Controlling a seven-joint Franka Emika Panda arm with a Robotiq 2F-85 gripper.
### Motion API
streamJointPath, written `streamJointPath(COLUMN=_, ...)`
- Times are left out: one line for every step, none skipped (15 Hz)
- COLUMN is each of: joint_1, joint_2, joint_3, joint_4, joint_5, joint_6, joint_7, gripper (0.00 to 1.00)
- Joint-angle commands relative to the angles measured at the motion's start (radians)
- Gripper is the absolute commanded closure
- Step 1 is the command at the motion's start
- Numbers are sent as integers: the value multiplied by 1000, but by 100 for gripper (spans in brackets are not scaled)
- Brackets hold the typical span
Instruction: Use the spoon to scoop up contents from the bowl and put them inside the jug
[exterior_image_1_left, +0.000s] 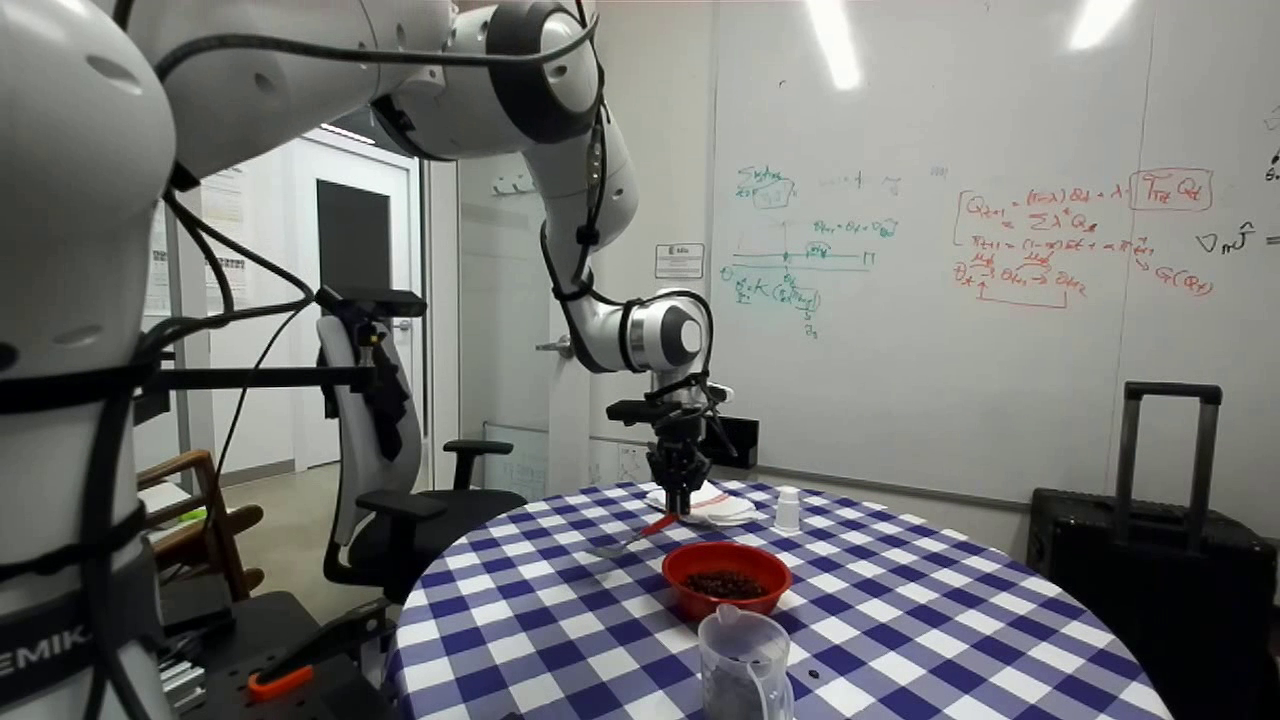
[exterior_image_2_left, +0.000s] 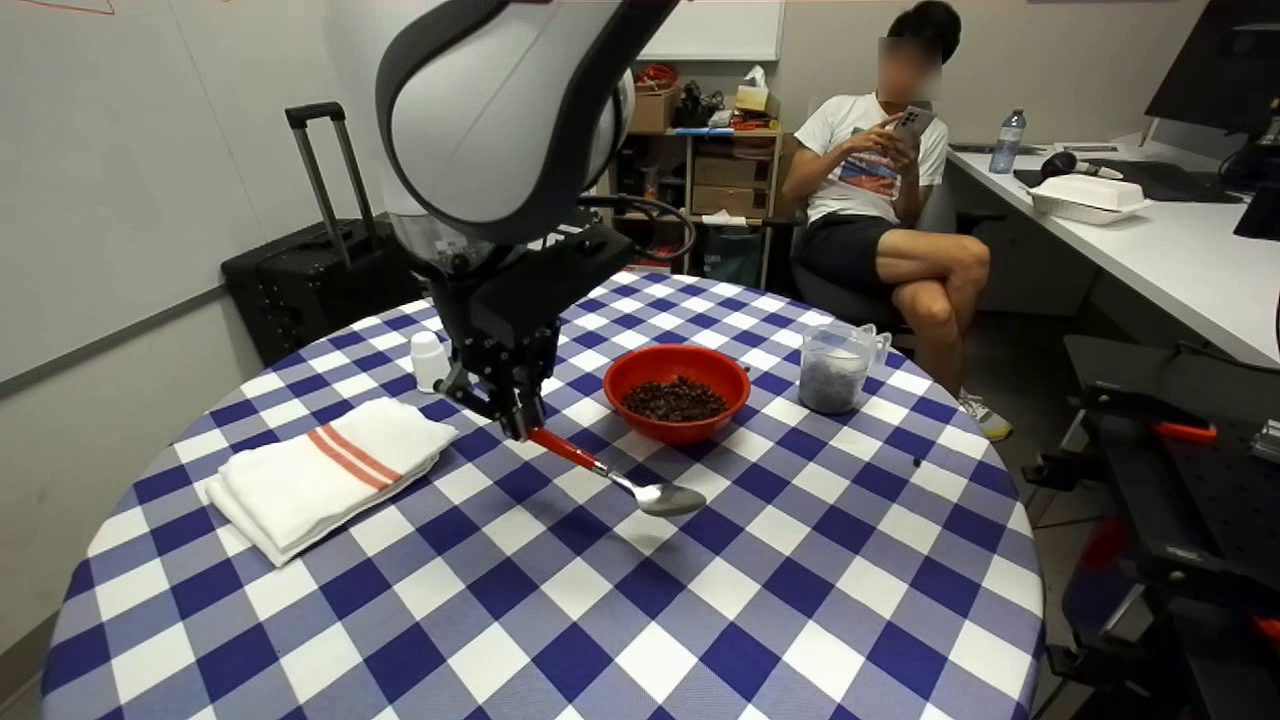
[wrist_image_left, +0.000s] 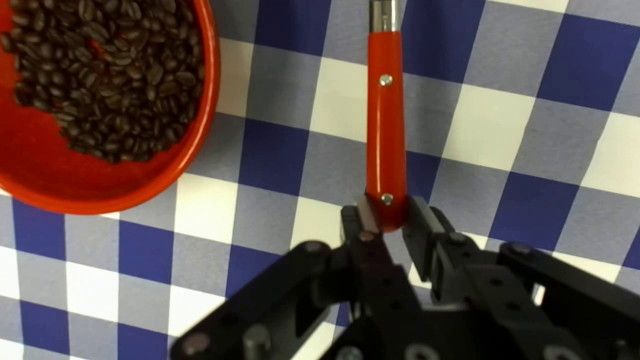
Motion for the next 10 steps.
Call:
streamJointPath(joint_1=13, joint_2=91, joint_3=-11, joint_4=113, joint_5=47, joint_6=-51, joint_7=-27, gripper=95)
streamJointPath(joint_1=12, joint_2=108, joint_3=-11, joint_4=129, joint_5=51, joint_6=-56, joint_7=-27, gripper=95)
streamJointPath(joint_1=14, joint_2=121, joint_3=-13, joint_4=143, joint_5=55, joint_6=-64, joint_7=-24, gripper=95)
streamJointPath(joint_1=15, joint_2=134, joint_3=-16, joint_4=158, joint_5=57, joint_6=-72, joint_7=-22, gripper=95)
streamJointPath(joint_1=16, joint_2=147, joint_3=-19, joint_4=172, joint_5=57, joint_6=-80, joint_7=-20, gripper=95)
streamJointPath(joint_1=16, joint_2=159, joint_3=-23, joint_4=187, joint_5=57, joint_6=-89, joint_7=-18, gripper=95)
streamJointPath(joint_1=18, joint_2=169, joint_3=-28, joint_4=201, joint_5=54, joint_6=-98, joint_7=-15, gripper=95)
streamJointPath(joint_1=18, joint_2=178, joint_3=-30, joint_4=212, joint_5=54, joint_6=-105, joint_7=-14, gripper=95)
streamJointPath(joint_1=17, joint_2=186, joint_3=-32, joint_4=224, joint_5=54, joint_6=-112, joint_7=-13, gripper=95)
streamJointPath(joint_1=17, joint_2=192, joint_3=-33, joint_4=231, joint_5=54, joint_6=-115, joint_7=-12, gripper=95)
